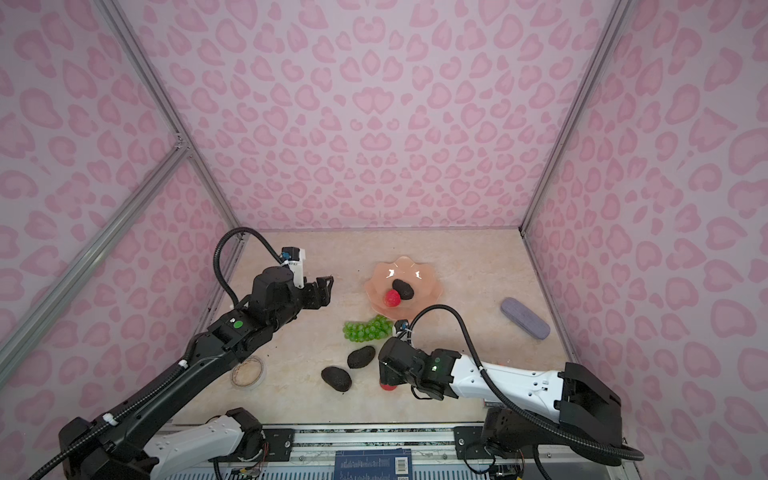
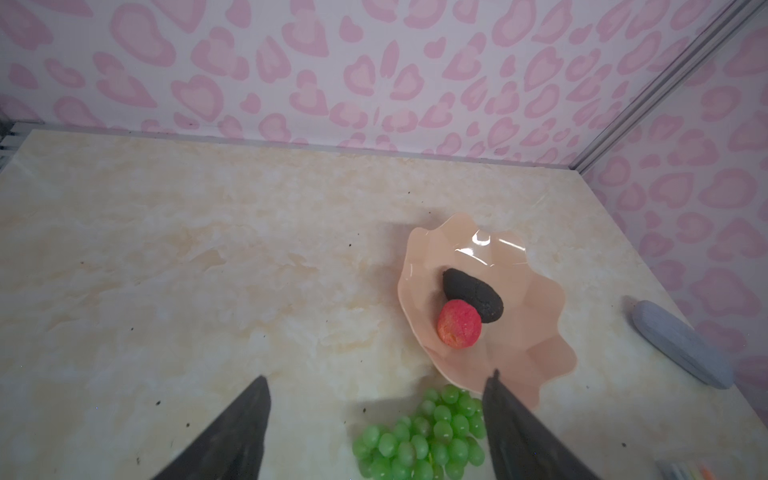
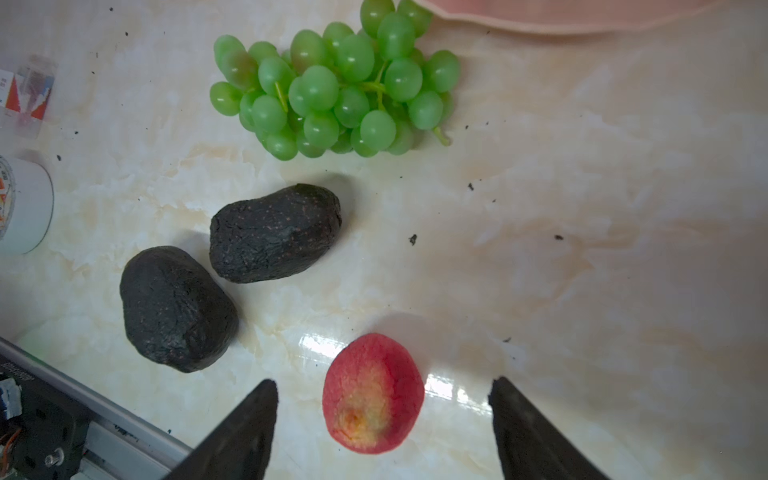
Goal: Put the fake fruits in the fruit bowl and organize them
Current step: 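Grasp the second red apple with the right gripper while the left gripper withdraws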
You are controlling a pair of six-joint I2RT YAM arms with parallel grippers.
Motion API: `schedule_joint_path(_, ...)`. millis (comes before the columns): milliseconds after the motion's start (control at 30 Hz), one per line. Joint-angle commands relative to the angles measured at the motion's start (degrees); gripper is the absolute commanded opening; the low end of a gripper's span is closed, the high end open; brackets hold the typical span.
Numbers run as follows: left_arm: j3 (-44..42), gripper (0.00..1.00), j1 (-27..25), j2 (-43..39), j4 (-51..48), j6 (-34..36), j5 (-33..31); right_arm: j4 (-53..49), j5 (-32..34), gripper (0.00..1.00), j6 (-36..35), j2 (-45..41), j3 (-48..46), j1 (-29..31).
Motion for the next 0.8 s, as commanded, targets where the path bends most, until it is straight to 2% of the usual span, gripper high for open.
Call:
schedule_joint_path(0,-4.16,0.82,0.88,-4.53,-3.77,-3.99,-1.62,2.02,-0.86,0.80,2.19,4.92,1.69,1.10)
schedule_joint_path(300,-13.30,0.83,1.37,-16.51,-13.30,-10.88,-2.25,2.76,-0.78,0.73,3.51,13.27,1.74,2.74)
schedule_joint_path(333,-13.99,0.83,1.37,-17.37,-13.76,-11.41,-1.91,2.76,-0.52,0.69,3.52,13.67,1.77,2.79)
schedule_joint_path(467,-16.82,0.83,1.37,-19.73,-16.60,-15.19,0.37,2.73,0.69,0.43,4.02,13.64,2.13,2.75)
schedule_joint_path(567,-19.27,0.81,1.37,-21.73,-18.48,-19.21,2.63,0.14,4.13,0.35,5.65,10.94,2.97,2.75)
schedule_joint_path(700,-23.38,0.78,-0.14,-23.84,-19.21,-24.92,7.30,-7.73,11.72,0.35,-0.63,6.18,8.66,-0.75)
schedule_joint_path(767,-25.25,0.78,-2.51,-24.61,-19.37,-27.38,7.32,-8.65,12.67,0.35,-5.32,3.97,10.77,-6.10)
